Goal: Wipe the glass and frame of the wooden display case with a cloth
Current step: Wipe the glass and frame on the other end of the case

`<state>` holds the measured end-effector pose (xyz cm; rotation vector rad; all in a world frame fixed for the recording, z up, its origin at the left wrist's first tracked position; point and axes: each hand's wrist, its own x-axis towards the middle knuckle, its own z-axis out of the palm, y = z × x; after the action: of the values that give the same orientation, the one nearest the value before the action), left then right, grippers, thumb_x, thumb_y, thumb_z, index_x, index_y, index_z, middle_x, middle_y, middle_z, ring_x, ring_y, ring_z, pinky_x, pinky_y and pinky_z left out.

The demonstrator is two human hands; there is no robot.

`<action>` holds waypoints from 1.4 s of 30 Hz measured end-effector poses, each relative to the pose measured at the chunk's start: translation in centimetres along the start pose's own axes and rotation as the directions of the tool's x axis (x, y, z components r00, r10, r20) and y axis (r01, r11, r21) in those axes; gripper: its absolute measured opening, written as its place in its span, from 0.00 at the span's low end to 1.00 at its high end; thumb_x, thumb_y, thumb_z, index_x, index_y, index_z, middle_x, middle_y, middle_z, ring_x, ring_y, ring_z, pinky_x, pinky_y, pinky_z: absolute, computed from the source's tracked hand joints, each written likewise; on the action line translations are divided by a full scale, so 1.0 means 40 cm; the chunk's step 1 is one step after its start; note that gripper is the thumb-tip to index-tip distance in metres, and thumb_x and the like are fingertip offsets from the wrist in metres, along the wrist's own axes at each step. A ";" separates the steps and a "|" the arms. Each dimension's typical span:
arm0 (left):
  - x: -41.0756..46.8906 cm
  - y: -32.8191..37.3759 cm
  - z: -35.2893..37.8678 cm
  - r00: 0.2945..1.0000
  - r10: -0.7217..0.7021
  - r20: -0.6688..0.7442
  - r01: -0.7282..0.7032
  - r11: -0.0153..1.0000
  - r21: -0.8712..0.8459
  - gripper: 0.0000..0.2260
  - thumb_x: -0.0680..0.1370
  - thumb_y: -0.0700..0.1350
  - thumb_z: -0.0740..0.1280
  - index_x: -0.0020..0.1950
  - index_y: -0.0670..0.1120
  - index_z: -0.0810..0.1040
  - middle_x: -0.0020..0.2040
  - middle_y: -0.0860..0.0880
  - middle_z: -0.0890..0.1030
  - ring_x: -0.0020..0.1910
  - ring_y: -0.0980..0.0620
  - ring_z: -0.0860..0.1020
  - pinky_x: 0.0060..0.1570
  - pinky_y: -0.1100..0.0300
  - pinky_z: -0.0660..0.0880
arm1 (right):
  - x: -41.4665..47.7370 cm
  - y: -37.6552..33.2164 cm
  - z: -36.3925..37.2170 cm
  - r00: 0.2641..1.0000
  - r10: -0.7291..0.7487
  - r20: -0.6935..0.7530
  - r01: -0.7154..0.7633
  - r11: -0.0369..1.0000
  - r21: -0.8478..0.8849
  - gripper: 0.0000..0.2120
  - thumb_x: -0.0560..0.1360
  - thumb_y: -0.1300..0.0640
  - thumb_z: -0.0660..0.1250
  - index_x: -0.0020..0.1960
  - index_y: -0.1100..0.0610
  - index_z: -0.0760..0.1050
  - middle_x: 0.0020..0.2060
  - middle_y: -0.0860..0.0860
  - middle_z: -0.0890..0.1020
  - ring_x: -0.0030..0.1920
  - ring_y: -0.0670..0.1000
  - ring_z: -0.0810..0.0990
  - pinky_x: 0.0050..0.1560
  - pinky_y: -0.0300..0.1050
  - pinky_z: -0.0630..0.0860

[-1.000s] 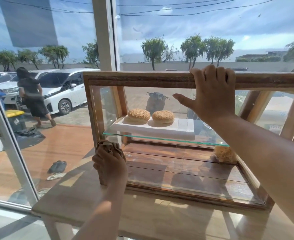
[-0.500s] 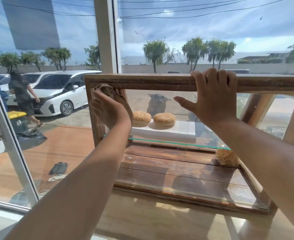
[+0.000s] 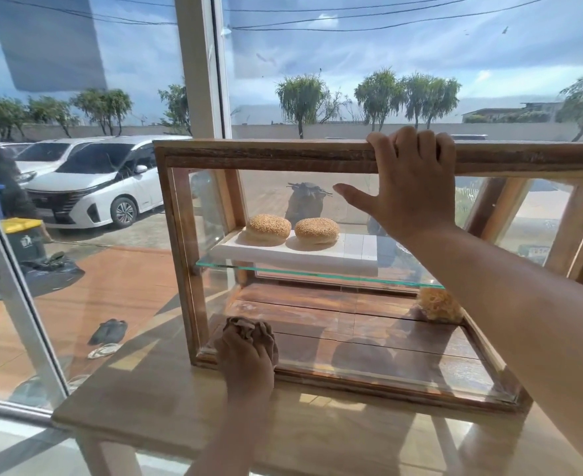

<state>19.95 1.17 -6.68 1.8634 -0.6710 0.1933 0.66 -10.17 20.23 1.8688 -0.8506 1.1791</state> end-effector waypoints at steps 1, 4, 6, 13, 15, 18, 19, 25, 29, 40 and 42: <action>0.023 0.033 -0.014 0.998 0.024 -0.054 -0.024 1.000 -0.014 0.13 0.77 0.39 0.64 0.59 0.34 0.70 0.56 0.33 0.73 0.56 0.32 0.71 0.58 0.39 0.69 | 0.000 -0.001 -0.002 1.000 0.000 -0.001 0.000 1.000 0.003 0.34 0.74 0.27 0.56 0.60 0.57 0.67 0.50 0.59 0.71 0.50 0.60 0.69 0.56 0.56 0.64; 0.126 0.183 -0.078 0.951 0.127 -0.281 -0.144 0.989 -0.040 0.16 0.79 0.42 0.62 0.63 0.34 0.68 0.60 0.33 0.71 0.60 0.34 0.68 0.61 0.44 0.63 | 0.000 -0.002 -0.001 1.000 0.000 -0.003 0.000 1.000 0.002 0.34 0.75 0.27 0.56 0.60 0.57 0.67 0.49 0.58 0.71 0.49 0.59 0.69 0.56 0.56 0.63; 0.207 0.299 -0.126 0.887 0.249 -0.389 -0.266 0.964 0.011 0.17 0.80 0.48 0.59 0.62 0.36 0.68 0.60 0.34 0.70 0.59 0.36 0.68 0.58 0.44 0.64 | 0.000 -0.002 -0.001 1.000 0.003 0.006 -0.003 1.000 0.004 0.34 0.74 0.27 0.56 0.60 0.57 0.67 0.49 0.58 0.71 0.49 0.59 0.69 0.56 0.56 0.63; 0.249 0.379 -0.153 0.787 0.504 -0.356 -0.443 0.863 0.242 0.16 0.77 0.49 0.60 0.60 0.39 0.69 0.57 0.36 0.72 0.53 0.36 0.71 0.49 0.45 0.69 | 0.000 -0.001 -0.002 1.000 0.008 0.011 -0.008 1.000 0.002 0.34 0.74 0.27 0.56 0.60 0.57 0.67 0.49 0.58 0.71 0.50 0.59 0.69 0.56 0.56 0.63; 0.182 0.289 -0.116 0.784 0.579 -0.226 -0.517 0.809 0.280 0.17 0.74 0.45 0.66 0.59 0.41 0.68 0.56 0.36 0.73 0.50 0.36 0.71 0.47 0.44 0.72 | 0.000 -0.001 -0.001 1.000 0.008 0.007 -0.008 1.000 0.004 0.34 0.74 0.27 0.56 0.60 0.57 0.67 0.50 0.59 0.71 0.50 0.59 0.69 0.56 0.56 0.63; 0.061 0.138 -0.061 0.781 0.624 0.027 -0.596 0.731 0.332 0.21 0.70 0.49 0.72 0.57 0.44 0.68 0.53 0.36 0.75 0.45 0.37 0.73 0.41 0.46 0.75 | 0.000 0.000 -0.005 1.000 0.007 0.006 -0.007 1.000 0.006 0.34 0.74 0.27 0.57 0.60 0.57 0.68 0.50 0.59 0.71 0.50 0.60 0.69 0.56 0.56 0.63; 0.028 0.084 -0.050 0.757 0.643 0.117 -0.636 0.684 0.358 0.22 0.70 0.52 0.73 0.56 0.44 0.69 0.51 0.37 0.76 0.44 0.37 0.74 0.38 0.47 0.76 | -0.001 -0.001 -0.006 1.000 0.007 0.006 -0.007 1.000 0.007 0.34 0.74 0.27 0.57 0.60 0.57 0.68 0.50 0.58 0.71 0.50 0.60 0.69 0.56 0.56 0.63; 0.017 -0.067 -0.066 0.573 0.739 0.355 -0.807 0.434 0.401 0.22 0.64 0.50 0.80 0.52 0.49 0.73 0.48 0.44 0.76 0.43 0.42 0.75 0.39 0.50 0.75 | -0.002 -0.003 -0.003 1.000 0.006 -0.004 -0.006 1.000 0.001 0.34 0.75 0.27 0.56 0.60 0.57 0.68 0.49 0.58 0.71 0.49 0.60 0.69 0.56 0.56 0.64; 0.144 0.131 -0.096 0.508 0.860 0.040 -0.774 0.436 0.459 0.20 0.71 0.51 0.74 0.55 0.45 0.71 0.52 0.39 0.76 0.46 0.39 0.72 0.42 0.47 0.73 | -0.002 -0.002 -0.002 1.000 -0.001 -0.014 0.001 1.000 -0.001 0.34 0.75 0.28 0.56 0.61 0.57 0.68 0.49 0.58 0.71 0.49 0.59 0.69 0.56 0.56 0.63; 0.260 0.442 -0.140 0.487 0.831 -0.269 -0.710 0.556 0.433 0.15 0.77 0.52 0.66 0.56 0.45 0.67 0.51 0.38 0.75 0.47 0.38 0.72 0.44 0.47 0.69 | -0.001 0.000 0.009 0.999 0.001 -0.042 -0.001 1.000 -0.009 0.34 0.74 0.27 0.55 0.60 0.57 0.68 0.49 0.57 0.72 0.49 0.59 0.69 0.56 0.55 0.61; 0.260 0.451 -0.138 0.484 0.827 -0.286 -0.710 0.562 0.424 0.14 0.78 0.51 0.65 0.56 0.45 0.67 0.51 0.38 0.75 0.46 0.38 0.72 0.43 0.48 0.69 | -0.001 -0.001 0.010 0.999 0.001 -0.054 -0.002 1.000 -0.010 0.33 0.74 0.27 0.55 0.60 0.57 0.68 0.49 0.57 0.72 0.49 0.59 0.69 0.56 0.55 0.61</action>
<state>19.92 -2.01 14.64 1.4977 -1.1601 1.3545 0.85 -10.50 20.07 1.8208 -0.8268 1.2183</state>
